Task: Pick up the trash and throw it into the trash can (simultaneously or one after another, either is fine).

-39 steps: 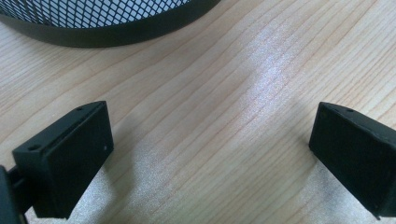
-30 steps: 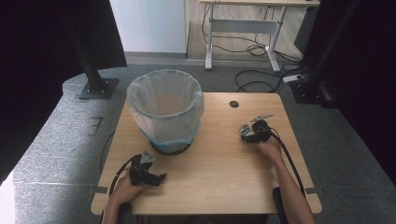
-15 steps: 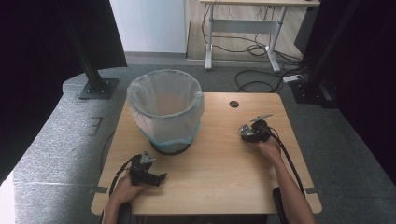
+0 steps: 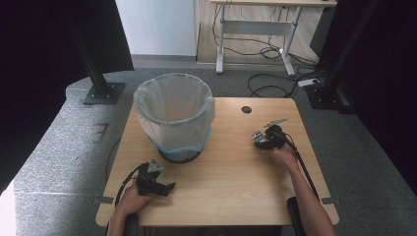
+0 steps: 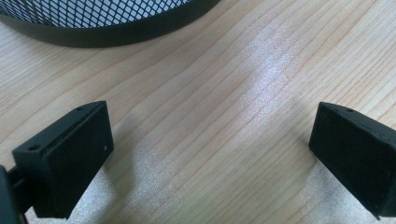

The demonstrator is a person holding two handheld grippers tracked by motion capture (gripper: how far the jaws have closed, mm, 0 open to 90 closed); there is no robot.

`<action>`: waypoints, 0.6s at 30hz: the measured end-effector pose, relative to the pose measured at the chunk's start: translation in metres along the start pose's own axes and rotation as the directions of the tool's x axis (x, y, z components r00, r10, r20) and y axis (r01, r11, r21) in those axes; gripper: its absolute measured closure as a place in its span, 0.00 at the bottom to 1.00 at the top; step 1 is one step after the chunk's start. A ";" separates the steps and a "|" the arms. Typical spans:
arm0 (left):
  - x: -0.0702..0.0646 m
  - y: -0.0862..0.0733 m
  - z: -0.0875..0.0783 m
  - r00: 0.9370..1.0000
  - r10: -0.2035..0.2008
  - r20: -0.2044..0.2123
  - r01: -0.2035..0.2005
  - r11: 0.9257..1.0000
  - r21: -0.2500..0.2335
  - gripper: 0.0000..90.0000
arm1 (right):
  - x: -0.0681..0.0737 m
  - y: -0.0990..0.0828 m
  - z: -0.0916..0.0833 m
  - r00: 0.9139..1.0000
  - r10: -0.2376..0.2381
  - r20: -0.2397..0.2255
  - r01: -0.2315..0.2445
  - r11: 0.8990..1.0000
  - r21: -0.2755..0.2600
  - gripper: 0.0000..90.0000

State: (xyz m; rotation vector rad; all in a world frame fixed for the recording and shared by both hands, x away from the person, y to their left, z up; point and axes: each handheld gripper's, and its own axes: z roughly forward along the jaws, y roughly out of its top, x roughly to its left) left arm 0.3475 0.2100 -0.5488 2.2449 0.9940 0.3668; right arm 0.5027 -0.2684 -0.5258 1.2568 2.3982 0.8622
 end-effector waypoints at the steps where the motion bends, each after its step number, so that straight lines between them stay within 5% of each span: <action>1: 0.000 0.000 0.000 1.000 0.000 0.000 0.000 1.000 0.000 0.00 | 0.000 0.001 -0.001 1.000 -0.001 -0.008 0.001 1.000 0.001 0.37; 18: 0.000 0.000 0.000 1.000 0.000 0.000 0.000 1.000 0.000 0.00 | 0.019 0.030 -0.040 0.996 -0.060 -0.066 0.058 0.998 -0.033 0.37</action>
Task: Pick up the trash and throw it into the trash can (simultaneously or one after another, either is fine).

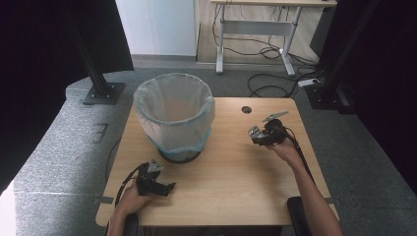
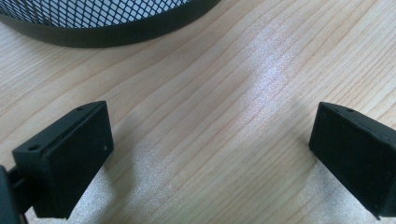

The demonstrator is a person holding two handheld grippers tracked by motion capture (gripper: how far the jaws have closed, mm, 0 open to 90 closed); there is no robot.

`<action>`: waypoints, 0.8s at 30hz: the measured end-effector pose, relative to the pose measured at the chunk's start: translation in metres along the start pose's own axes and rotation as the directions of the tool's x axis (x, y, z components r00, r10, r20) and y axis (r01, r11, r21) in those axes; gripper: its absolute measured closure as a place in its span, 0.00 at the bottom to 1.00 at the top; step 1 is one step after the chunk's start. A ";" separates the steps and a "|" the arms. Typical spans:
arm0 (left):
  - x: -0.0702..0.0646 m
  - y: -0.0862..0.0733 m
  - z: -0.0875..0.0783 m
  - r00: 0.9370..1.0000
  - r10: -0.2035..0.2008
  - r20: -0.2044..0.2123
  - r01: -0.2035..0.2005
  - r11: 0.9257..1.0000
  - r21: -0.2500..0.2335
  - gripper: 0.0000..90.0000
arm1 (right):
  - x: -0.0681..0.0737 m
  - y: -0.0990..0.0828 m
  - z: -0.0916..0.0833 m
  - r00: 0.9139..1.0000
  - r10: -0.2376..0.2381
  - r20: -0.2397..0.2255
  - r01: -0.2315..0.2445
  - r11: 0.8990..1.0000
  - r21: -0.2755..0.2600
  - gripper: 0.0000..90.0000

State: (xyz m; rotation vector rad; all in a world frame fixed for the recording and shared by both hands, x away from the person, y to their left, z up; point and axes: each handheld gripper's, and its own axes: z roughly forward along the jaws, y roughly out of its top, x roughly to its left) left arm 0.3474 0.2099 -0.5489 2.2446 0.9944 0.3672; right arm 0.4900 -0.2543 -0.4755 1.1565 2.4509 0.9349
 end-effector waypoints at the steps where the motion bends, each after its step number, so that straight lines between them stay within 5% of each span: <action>1: 0.000 0.000 0.000 1.000 0.000 0.000 0.000 1.000 0.000 0.00 | 0.001 0.002 -0.002 1.000 -0.001 -0.001 0.001 1.000 -0.003 0.37; 24: 0.000 0.000 0.000 1.000 0.001 0.001 -0.001 1.000 0.001 0.00 | 0.021 0.052 -0.054 0.997 -0.062 -0.046 0.059 0.996 -0.060 0.37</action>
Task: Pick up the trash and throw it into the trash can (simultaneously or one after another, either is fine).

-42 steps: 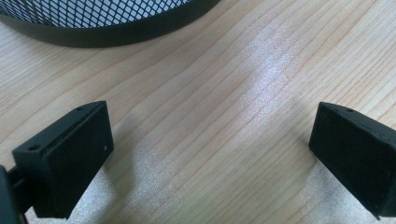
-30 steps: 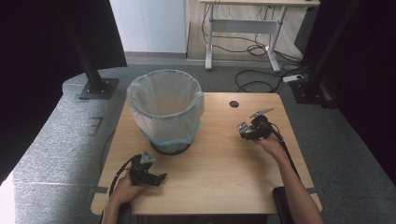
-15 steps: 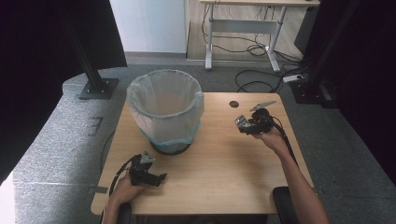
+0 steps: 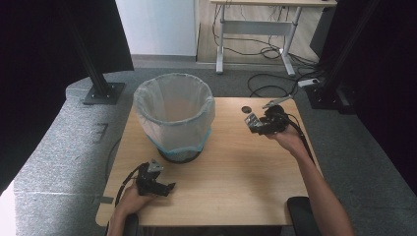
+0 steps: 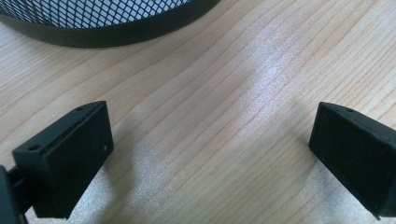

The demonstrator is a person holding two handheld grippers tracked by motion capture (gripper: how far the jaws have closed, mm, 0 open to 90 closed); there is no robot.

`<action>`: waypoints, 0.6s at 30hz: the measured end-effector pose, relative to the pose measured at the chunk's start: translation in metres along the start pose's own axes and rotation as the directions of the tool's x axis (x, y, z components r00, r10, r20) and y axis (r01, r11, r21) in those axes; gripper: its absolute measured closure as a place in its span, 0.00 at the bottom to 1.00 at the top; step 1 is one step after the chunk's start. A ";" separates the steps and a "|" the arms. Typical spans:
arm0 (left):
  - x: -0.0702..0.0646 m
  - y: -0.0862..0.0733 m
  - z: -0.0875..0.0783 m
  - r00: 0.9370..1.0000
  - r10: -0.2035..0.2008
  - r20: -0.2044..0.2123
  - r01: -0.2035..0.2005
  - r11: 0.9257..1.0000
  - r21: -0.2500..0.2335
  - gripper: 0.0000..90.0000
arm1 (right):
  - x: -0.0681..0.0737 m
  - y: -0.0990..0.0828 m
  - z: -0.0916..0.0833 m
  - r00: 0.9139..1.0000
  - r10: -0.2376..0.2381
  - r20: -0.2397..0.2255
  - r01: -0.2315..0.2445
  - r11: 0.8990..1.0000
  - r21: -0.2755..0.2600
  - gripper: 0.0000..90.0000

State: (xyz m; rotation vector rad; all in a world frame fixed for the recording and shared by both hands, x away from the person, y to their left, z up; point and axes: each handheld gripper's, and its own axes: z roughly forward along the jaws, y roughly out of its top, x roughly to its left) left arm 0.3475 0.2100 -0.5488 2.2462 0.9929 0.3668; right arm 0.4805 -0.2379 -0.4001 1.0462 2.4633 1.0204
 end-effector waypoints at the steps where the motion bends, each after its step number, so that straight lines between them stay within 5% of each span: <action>1: 0.000 0.000 0.000 1.000 0.000 0.000 0.000 1.000 0.000 0.00 | 0.001 0.002 -0.001 1.000 -0.004 0.001 0.004 1.000 0.000 0.37; 18: 0.000 0.000 0.000 1.000 0.000 -0.001 0.000 1.000 -0.002 0.00 | 0.011 0.044 -0.027 0.999 -0.034 -0.020 0.033 0.999 -0.038 0.37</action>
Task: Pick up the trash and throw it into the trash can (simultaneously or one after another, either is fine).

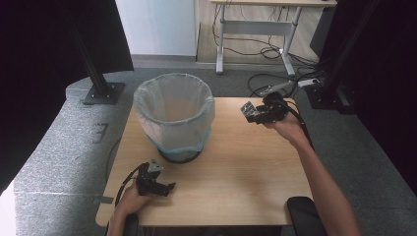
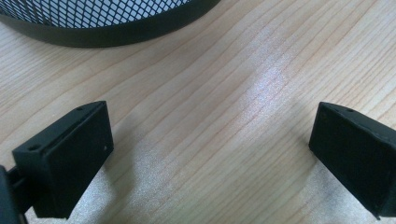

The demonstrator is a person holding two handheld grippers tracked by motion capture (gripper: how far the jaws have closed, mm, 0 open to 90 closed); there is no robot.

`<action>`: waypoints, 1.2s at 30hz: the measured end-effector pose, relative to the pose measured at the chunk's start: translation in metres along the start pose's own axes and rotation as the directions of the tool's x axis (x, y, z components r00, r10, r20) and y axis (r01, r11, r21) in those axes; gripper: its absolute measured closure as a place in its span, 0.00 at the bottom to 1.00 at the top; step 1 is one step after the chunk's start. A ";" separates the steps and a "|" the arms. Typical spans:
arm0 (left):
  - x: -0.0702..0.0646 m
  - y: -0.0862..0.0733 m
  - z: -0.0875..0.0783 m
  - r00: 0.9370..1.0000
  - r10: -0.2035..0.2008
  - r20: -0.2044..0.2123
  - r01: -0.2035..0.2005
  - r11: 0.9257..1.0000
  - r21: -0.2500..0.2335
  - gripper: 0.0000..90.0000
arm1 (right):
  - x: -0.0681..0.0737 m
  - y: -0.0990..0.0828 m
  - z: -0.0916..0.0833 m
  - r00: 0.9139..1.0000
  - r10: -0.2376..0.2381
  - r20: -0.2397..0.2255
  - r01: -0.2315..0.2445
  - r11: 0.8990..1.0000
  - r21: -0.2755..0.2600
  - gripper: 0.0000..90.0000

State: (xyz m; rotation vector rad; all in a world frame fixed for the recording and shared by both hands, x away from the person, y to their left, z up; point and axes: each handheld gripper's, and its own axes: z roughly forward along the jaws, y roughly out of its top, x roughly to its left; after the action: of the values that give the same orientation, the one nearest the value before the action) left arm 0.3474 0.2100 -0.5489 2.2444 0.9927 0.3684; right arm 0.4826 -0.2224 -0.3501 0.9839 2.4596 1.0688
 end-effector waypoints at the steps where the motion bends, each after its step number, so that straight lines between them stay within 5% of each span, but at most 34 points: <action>1: 0.000 0.000 0.000 1.000 0.000 0.001 0.000 1.000 0.000 0.00 | 0.001 0.002 -0.002 1.000 0.000 0.004 0.000 1.000 0.001 0.37; 36: 0.000 0.000 0.000 1.000 -0.001 0.001 0.001 1.000 0.001 0.00 | 0.027 0.080 -0.033 0.997 -0.047 -0.061 0.043 0.997 -0.061 0.37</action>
State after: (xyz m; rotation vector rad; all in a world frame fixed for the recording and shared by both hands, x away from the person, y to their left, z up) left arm 0.3474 0.2100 -0.5488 2.2450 0.9932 0.3659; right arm 0.4846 -0.1819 -0.2683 0.8857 2.4714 1.1679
